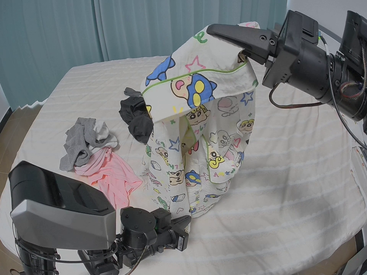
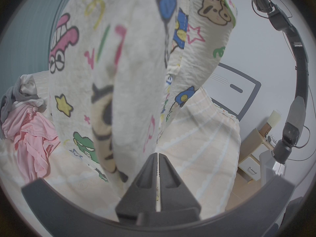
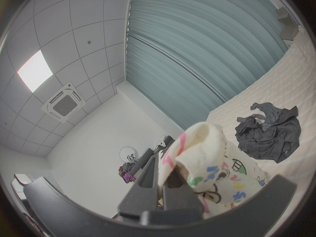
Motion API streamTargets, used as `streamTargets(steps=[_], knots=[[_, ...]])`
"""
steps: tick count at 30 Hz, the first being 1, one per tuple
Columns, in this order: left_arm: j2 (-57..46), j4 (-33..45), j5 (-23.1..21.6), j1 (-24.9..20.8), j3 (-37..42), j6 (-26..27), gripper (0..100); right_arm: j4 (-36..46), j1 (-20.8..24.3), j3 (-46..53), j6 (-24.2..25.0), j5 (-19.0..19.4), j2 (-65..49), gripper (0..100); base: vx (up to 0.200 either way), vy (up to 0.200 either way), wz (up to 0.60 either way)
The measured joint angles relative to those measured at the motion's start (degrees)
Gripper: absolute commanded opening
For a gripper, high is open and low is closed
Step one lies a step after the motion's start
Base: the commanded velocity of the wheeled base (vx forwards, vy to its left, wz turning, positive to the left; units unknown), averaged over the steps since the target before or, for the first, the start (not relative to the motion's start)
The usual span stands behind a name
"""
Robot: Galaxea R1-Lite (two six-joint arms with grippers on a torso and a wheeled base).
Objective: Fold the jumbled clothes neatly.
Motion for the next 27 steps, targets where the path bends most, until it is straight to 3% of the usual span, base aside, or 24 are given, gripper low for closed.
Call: streamTargets(steps=[17,27], knots=[[0.41,-0.02,-0.15,-0.82,-0.41,-4.02,0,-0.06,0.0,-0.04,0.3,-0.01,0.04,0,0.0,0.0,0.0],[0.09,0.0,-1.29,-2.28,-0.63,-7.5,0,-0.09,1.51,-0.22,4.21,0.0,-1.65,0,0.0,0.0,0.0]])
